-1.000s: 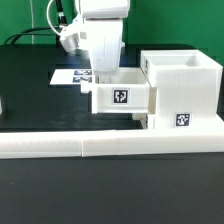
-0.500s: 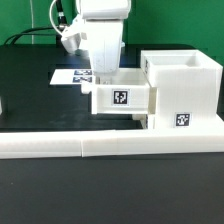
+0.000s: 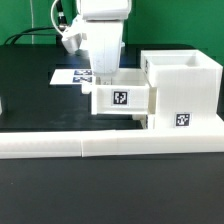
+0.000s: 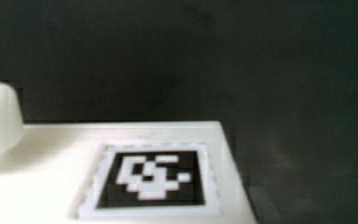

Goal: Assemble drawer

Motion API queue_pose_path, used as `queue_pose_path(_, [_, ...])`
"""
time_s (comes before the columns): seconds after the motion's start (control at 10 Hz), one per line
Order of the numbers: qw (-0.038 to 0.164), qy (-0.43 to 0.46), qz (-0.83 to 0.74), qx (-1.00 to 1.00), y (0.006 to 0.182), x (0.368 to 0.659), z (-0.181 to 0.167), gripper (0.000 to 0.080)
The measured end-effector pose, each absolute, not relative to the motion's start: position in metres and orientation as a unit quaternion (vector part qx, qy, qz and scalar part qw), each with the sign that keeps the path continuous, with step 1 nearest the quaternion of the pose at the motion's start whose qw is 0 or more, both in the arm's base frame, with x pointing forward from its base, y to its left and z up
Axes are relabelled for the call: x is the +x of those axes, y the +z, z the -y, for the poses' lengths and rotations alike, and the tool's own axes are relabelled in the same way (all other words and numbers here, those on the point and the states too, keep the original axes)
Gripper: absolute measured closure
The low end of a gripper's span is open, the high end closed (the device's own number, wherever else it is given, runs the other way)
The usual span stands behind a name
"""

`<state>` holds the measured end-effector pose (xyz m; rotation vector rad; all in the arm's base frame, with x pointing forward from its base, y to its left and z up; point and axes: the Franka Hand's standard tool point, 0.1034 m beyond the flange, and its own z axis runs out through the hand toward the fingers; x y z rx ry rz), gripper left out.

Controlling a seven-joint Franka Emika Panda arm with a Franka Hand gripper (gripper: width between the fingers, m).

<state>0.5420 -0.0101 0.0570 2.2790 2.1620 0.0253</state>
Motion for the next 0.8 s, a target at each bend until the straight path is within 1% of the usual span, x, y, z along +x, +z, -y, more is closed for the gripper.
queue_pose_path(0.4, [0.003,0.005,-0.697,0.718,0.0591,0.5443,0.0064,0.0755])
queue_pose_path(0.8, [-0.003,-0.003,-0.699,0.715,0.061,0.5455,0.0031,0.0755])
